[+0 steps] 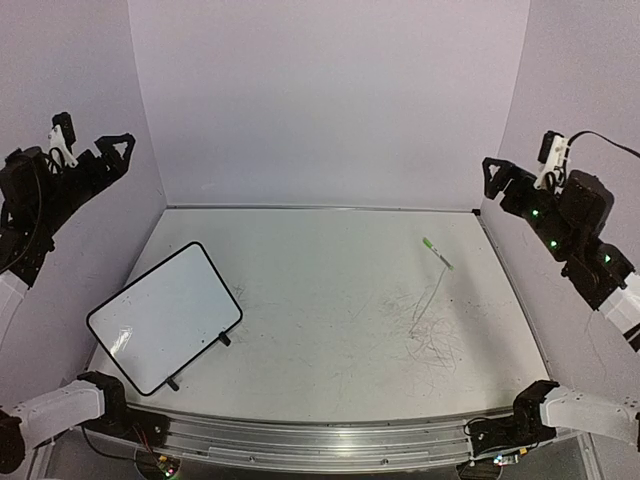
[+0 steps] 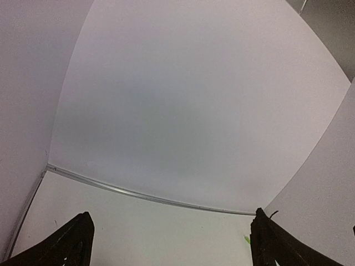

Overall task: Write a sentence on the whiteboard
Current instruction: Move the whiteboard to the center of the board.

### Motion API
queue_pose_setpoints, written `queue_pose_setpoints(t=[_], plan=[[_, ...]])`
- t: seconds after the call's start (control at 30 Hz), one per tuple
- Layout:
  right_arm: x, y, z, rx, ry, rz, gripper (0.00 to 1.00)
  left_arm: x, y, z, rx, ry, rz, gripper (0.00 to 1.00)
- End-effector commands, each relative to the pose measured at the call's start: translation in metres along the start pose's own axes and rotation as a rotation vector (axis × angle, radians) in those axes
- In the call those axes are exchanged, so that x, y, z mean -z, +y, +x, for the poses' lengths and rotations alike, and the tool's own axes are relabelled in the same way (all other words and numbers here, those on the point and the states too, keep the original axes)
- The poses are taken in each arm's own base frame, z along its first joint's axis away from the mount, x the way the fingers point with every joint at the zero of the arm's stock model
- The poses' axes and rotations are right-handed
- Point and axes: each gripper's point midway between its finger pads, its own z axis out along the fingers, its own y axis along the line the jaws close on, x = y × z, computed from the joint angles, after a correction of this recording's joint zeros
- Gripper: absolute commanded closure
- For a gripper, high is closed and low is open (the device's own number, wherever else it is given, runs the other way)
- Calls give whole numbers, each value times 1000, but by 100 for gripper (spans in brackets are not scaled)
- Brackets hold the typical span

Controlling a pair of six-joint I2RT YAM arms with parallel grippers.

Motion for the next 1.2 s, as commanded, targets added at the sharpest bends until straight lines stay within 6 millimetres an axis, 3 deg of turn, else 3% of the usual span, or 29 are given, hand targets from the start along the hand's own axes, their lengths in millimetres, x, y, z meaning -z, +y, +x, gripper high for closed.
queue_pose_setpoints(t=[0.0,0.17,0.37,0.43,0.57,0.73,0.8,0.97,1.0,1.17], plan=[[-2,-3,10,-12,34,15,2,0,-12,-3,-15,21,51,1],[-15,-1,43,6,117,-6,2,-3,-11,10,-12,75,62,1],[-38,33,100,-9,318,-178,2,-9,-10,35,-3,174,86,1],[-43,53,122,-23,388,-269,2,-10,-9,44,-3,204,90,1],[-49,111,175,7,513,-430,2,-12,-4,59,-10,247,89,1],[-43,196,268,113,697,-562,2,-11,0,70,-23,273,89,1],[-32,237,308,161,758,-620,2,-11,0,73,-30,285,94,1],[6,324,383,229,851,-739,2,-10,2,79,-52,304,92,1],[13,332,404,242,892,-737,2,-10,2,79,-55,306,90,1],[36,368,460,290,967,-756,2,-7,2,83,-48,315,97,1]])
